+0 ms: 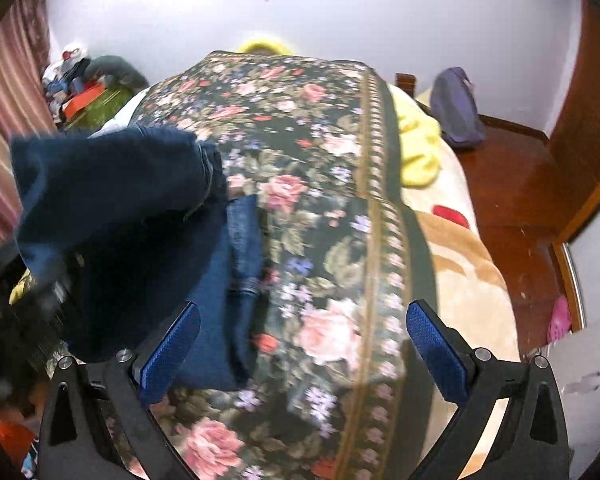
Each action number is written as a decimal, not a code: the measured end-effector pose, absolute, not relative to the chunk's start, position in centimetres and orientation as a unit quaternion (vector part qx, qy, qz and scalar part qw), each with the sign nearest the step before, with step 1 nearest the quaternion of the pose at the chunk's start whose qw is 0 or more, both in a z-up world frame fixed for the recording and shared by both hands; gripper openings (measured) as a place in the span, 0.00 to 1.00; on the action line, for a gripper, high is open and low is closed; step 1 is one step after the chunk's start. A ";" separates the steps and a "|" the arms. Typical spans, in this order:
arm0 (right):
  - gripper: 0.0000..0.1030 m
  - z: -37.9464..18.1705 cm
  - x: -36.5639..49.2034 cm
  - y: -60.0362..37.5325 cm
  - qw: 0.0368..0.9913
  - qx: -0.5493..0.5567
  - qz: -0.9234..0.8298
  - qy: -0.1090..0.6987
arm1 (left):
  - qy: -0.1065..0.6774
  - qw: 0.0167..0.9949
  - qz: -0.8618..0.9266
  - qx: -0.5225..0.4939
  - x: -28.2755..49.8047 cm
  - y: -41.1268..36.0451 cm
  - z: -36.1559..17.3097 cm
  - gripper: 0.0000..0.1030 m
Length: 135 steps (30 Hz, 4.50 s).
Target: Fold large clothes
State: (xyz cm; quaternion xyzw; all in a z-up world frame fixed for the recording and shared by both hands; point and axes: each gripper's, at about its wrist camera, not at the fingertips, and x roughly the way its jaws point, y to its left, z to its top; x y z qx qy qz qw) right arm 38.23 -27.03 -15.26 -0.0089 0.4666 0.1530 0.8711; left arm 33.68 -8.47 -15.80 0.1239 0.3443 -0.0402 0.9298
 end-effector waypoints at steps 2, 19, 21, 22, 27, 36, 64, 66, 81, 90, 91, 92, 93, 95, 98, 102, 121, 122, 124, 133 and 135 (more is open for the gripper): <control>1.00 -15.6 38.1 -27.9 0.872 -0.009 0.143 0.468 | 0.353 0.923 -0.054 0.142 33.1 -9.5 -16.6 0.21; 1.00 -14.9 36.5 -29.1 0.878 -0.021 0.124 0.462 | 0.375 0.906 -0.130 0.147 29.3 -10.4 -15.7 0.74; 1.00 -14.1 36.2 -28.9 0.882 -0.022 0.128 0.454 | 0.362 0.916 -0.108 0.138 28.7 -9.0 -14.3 0.74; 1.00 -13.6 36.0 -28.7 0.883 -0.021 0.132 0.450 | 0.358 0.920 -0.101 0.126 28.4 -7.9 -13.6 0.74; 1.00 -11.6 35.7 -26.7 0.885 -0.015 0.163 0.436 | 0.341 0.936 -0.049 0.076 27.8 -1.0 -10.9 0.84; 1.00 -11.5 36.9 -18.8 0.866 -0.021 0.236 0.441 | 0.422 0.906 0.017 -0.034 30.2 8.9 -14.7 0.91; 1.00 -11.2 37.1 -21.4 0.874 -0.141 0.214 0.413 | 0.391 0.919 0.016 0.047 32.8 10.2 -14.0 0.91; 1.00 -10.1 37.8 -20.3 0.878 -0.154 0.221 0.395 | 0.382 0.923 0.019 0.047 34.4 10.4 -13.4 0.91; 1.00 -16.8 47.6 -12.3 0.804 -0.181 0.269 0.498 | 0.468 0.879 0.046 0.076 48.9 10.7 -21.3 0.91; 1.00 -21.0 50.1 -17.0 0.770 -0.024 0.285 0.570 | 0.477 0.874 0.069 0.054 50.8 9.6 -22.0 0.92; 1.00 -21.1 50.0 -17.3 0.768 -0.016 0.283 0.574 | 0.473 0.877 0.069 0.051 50.4 9.8 -21.5 0.92; 1.00 -21.1 49.7 -17.5 0.768 -0.009 0.280 0.576 | 0.468 0.879 0.069 0.052 50.0 9.9 -20.9 0.92; 1.00 -20.9 49.5 -17.6 0.769 -0.010 0.278 0.576 | 0.459 0.884 0.068 0.056 49.3 10.1 -20.0 0.92; 1.00 -20.2 48.7 -17.5 0.775 -0.025 0.271 0.571 | 0.443 0.892 0.062 0.070 47.7 10.2 -18.5 0.92; 1.00 -18.9 47.6 -17.5 0.785 -0.054 0.267 0.557 | 0.418 0.902 0.056 0.093 45.0 10.2 -16.3 0.92; 1.00 -17.3 46.1 -18.0 0.789 -0.062 0.266 0.551 | 0.398 0.911 0.050 0.092 41.5 10.4 -14.4 0.92; 1.00 -22.5 46.0 -20.5 0.707 0.064 0.307 0.634 | 0.524 0.821 -0.103 -0.200 38.8 12.2 -22.7 0.93; 1.00 -23.0 46.1 -20.4 0.699 0.071 0.313 0.639 | 0.530 0.811 -0.107 -0.225 39.1 12.6 -23.3 0.94; 1.00 -24.2 46.5 -20.0 0.680 0.091 0.328 0.650 | 0.541 0.790 -0.113 -0.264 39.8 13.0 -24.6 0.99; 1.00 -25.7 47.4 -18.6 0.664 0.121 0.349 0.649 | 0.555 0.746 -0.142 -0.339 41.5 12.8 -28.3 1.00; 0.99 -25.7 47.5 -18.0 0.665 0.123 0.349 0.649 | 0.561 0.725 -0.153 -0.368 41.9 12.7 -29.4 1.00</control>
